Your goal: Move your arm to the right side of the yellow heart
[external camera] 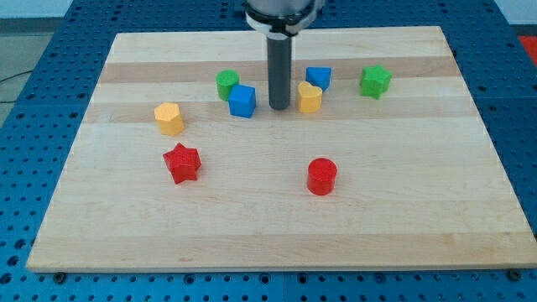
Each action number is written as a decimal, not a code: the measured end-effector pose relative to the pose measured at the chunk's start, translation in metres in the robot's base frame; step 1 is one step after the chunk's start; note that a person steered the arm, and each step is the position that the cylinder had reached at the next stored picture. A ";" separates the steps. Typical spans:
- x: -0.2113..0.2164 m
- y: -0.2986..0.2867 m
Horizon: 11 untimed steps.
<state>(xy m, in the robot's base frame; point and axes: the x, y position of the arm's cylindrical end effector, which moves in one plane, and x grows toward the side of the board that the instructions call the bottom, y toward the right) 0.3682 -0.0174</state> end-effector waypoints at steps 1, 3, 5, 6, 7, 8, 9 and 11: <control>0.016 -0.060; 0.024 -0.124; -0.025 -0.167; -0.003 -0.099; 0.015 -0.021; -0.011 -0.008; -0.031 0.017; 0.051 0.143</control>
